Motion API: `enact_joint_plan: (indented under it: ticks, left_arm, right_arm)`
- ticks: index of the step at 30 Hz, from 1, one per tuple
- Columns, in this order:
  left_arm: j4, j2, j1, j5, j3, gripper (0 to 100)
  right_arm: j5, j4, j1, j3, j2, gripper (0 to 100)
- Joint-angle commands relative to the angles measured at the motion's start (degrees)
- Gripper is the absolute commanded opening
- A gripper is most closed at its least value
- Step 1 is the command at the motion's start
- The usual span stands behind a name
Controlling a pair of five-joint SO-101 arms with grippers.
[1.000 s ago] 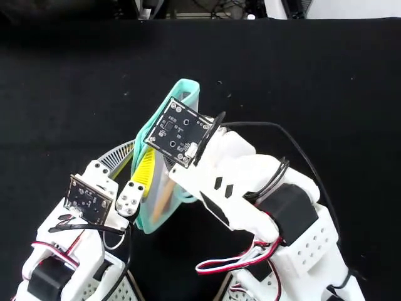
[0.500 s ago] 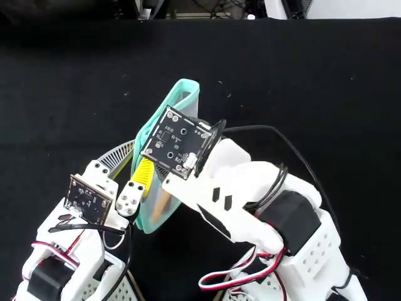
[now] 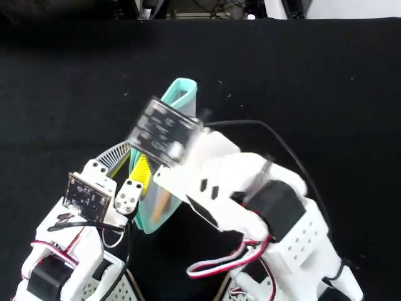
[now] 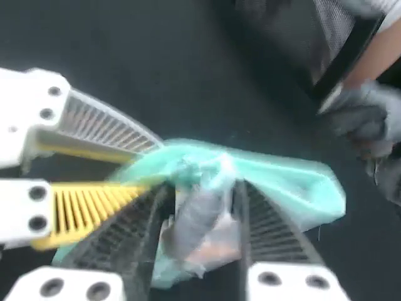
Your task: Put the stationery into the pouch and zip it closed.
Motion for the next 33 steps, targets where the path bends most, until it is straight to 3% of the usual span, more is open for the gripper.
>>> enact_joint_plan:
  ticks: [1, 6, 11, 21, 33]
  left_arm:
    - [-0.3, 0.2, 0.7, -0.5, -1.5, 3]
    - [-0.3, 0.4, 0.7, -0.5, -1.5, 3]
    - [-0.3, 0.4, 0.7, -0.5, -1.5, 3]
    - [0.1, 0.5, 1.1, -0.5, -1.4, 3]
    - [0.2, 0.5, 1.2, -0.5, -1.4, 3]
  right_arm:
    - [-0.4, -2.4, -0.2, -2.6, -1.2, 0.7]
    - [3.2, -1.9, 1.2, -2.2, -7.3, 1.3]
    - [7.6, -1.8, 7.5, -1.8, -10.8, 1.2]
    - [12.7, -13.4, 15.2, 10.2, -8.6, 1.2]
    - [14.3, -18.7, 22.7, 10.2, 0.5, 1.2]
